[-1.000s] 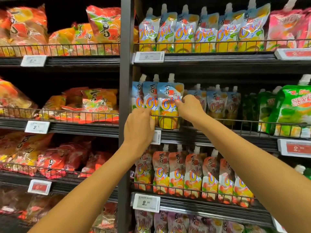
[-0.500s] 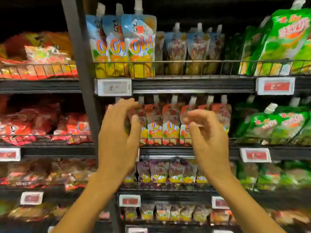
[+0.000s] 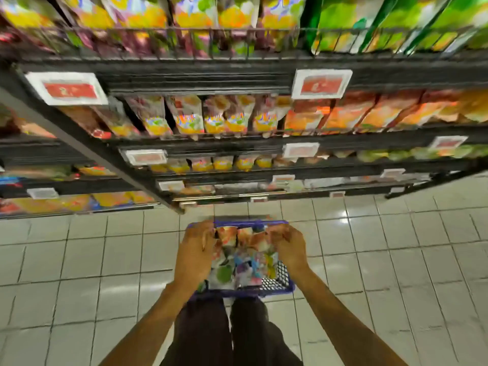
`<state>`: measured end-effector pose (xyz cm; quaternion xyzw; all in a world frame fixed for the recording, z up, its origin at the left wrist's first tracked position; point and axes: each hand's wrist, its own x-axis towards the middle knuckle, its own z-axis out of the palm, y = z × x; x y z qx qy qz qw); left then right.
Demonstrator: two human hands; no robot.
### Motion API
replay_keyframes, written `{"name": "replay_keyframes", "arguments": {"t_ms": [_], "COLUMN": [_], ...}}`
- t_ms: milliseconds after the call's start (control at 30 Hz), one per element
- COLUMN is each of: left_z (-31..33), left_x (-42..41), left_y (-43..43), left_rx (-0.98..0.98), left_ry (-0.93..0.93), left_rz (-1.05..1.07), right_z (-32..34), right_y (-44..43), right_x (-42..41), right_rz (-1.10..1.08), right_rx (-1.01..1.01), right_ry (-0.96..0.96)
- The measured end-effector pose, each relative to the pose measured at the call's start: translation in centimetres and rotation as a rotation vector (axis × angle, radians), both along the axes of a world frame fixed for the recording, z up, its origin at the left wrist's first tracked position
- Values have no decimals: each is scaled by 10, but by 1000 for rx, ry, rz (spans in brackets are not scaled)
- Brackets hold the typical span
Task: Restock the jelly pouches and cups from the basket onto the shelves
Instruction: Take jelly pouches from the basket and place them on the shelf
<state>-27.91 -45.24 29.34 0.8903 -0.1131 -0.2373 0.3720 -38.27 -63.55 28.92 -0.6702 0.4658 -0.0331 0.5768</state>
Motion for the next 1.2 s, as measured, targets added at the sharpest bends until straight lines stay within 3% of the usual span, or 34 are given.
{"name": "replay_keyframes", "arguments": {"t_ms": [267,400,533,733,833,933,1000,1100,1200], "left_z": [-171,-258,-337,-432,-463,-478,-483,-468,-427], "left_x": [-47,-67,-77,-79,-76,-77,-79,-88,-92], "left_y": [11,8,-2,-31,-48,-54,-57,-57,-53], "left_rx": [257,306,291,185,239,281,272,205,57], "left_ry": [235,308,449,839,803,736,713,665,518], "left_rz": [-70,-105,-185,250,601,798,763,594,364], "right_z": [-194,-278,-354,-445,-481,-507,-517,-511,-475], "right_y": [5,6,6,-10,-21,-21,-22,-28,-28], "right_x": [-46,-71,-83,-71,-58,-51,-50,-55,-73], "right_rz": [76,114,227,487,672,887,918,928,837], "right_rx": [97,165,112,-80,-116,-314,-399,-362,-180], "right_ry": [442,504,569,628,656,666,690,719,514]}}
